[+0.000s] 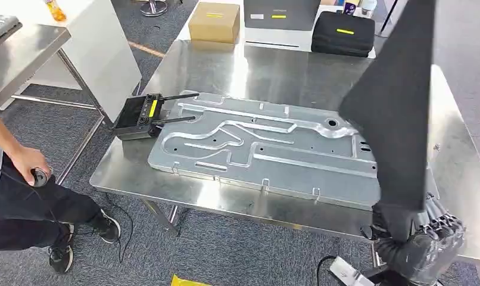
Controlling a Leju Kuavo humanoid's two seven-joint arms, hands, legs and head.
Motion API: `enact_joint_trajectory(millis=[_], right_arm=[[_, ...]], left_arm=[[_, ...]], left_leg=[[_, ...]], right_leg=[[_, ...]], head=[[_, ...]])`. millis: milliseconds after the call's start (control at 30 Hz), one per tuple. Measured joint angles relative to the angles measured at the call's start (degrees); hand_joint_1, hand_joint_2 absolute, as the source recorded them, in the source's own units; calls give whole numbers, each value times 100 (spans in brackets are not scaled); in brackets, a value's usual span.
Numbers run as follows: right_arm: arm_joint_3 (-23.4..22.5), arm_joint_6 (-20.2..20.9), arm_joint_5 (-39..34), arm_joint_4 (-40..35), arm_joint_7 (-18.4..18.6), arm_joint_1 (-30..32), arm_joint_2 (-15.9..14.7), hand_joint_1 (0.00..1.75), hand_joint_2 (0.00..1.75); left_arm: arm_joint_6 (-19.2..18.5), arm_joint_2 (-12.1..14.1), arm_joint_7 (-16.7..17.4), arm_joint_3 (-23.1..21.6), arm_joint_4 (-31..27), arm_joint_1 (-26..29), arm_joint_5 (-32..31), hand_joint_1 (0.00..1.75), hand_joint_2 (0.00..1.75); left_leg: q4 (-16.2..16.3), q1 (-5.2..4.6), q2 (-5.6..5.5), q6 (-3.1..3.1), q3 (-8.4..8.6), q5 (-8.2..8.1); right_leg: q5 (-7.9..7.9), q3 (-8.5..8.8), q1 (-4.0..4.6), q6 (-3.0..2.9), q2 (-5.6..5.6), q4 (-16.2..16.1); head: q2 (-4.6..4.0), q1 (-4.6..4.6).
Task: Take the parts from the cabinet and place them on the table.
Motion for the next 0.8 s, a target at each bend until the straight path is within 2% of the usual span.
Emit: enact_joint_trajectory(millis=[167,200,400,467,567,667,800], right_arm=[[103,0,196,4,52,-16,0,175,175],[109,0,201,4,52,-16,0,175,175],[186,0,499,35,197,-97,0,175,175],[288,2,978,96,561,-306,-52,175,175],[514,2,1699,317,1374,-731,-313,175,175],[759,4,2144,658,2066,-1228,-643,175,175],[1056,226,2419,1122,2724,-1814,-1095,175,175]], left_arm=[[96,-31,72,-22,0,-7,-7,0,175],[96,-35,76,-22,0,-7,-7,0,0],[114,-46,127,-55,0,-20,-15,0,0],[146,-59,216,-109,0,-42,-26,0,0],[249,-96,317,-184,0,-95,-35,0,0],[249,-118,363,-278,0,-140,-39,0,0],[234,-151,413,-374,0,-172,-44,0,0]], left_leg=[[1,-2,0,-1,1,0],[1,-2,0,-1,1,0],[2,-10,1,-1,0,-5],[3,-12,4,0,0,-6],[10,-13,5,0,-1,-5],[18,-13,5,0,-1,-5],[30,-14,5,0,1,-4]], right_leg=[[1,6,-4,0,-3,-1],[1,6,-5,0,-3,-1],[1,6,-13,2,-3,-3],[3,6,-13,4,-2,-4],[7,9,-13,12,-2,-5],[10,12,-13,15,-2,-5],[13,10,-13,20,-2,-5]], head=[[0,2],[0,0],[0,0],[0,0],[0,0],[0,0],[0,0]])
